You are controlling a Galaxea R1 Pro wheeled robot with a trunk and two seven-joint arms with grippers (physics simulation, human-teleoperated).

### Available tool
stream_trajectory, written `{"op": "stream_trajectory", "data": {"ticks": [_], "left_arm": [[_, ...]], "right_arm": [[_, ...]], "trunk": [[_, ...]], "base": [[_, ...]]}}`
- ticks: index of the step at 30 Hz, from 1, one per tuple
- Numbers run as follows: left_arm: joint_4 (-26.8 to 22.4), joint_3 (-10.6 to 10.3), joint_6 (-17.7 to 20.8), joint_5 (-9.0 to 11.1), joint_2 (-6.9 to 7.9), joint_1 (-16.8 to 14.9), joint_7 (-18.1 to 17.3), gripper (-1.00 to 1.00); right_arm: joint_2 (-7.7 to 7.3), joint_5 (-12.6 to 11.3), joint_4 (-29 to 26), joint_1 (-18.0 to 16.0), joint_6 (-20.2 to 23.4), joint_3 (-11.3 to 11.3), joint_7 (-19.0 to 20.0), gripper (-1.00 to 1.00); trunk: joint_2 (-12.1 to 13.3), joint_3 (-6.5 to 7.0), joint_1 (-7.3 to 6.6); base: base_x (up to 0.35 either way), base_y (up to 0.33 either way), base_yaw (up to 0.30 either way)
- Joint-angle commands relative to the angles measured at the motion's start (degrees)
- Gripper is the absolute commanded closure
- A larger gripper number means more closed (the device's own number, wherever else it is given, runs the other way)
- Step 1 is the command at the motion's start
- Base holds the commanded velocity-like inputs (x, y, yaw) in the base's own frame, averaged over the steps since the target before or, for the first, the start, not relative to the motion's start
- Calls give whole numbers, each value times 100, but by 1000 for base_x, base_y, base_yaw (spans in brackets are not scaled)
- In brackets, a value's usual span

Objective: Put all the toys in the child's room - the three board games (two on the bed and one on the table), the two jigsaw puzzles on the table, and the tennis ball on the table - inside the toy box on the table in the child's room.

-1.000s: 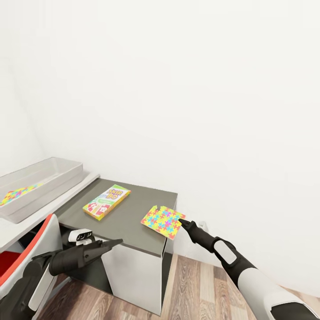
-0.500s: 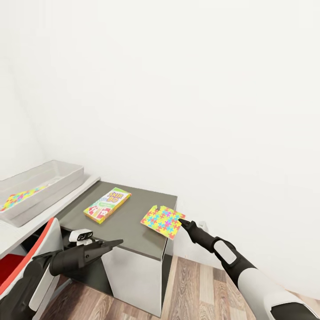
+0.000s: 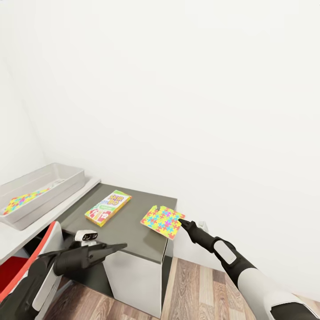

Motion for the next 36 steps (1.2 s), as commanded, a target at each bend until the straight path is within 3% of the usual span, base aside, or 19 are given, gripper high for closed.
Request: {"op": "stream_trajectory", "data": {"ticks": [1,9,36], "left_arm": [[-15,-71,105,-10,1,-10,-20,-100],[-88,-327,178,-58,-25,-21,-20,-100],[-91,-348,189,-75,-14,-30,-20,-100]], "right_arm": [[-5,-43,1,-4,20,25,1,100],[-5,-43,1,-4,18,26,0,100],[-22,-43,-61,43,11,17,52,100]], "trunk": [[38,12,-23],[359,156,-198],[1442,641,-791]], "base": [[0,0,0],[-43,0,0],[-45,0,0]]}}
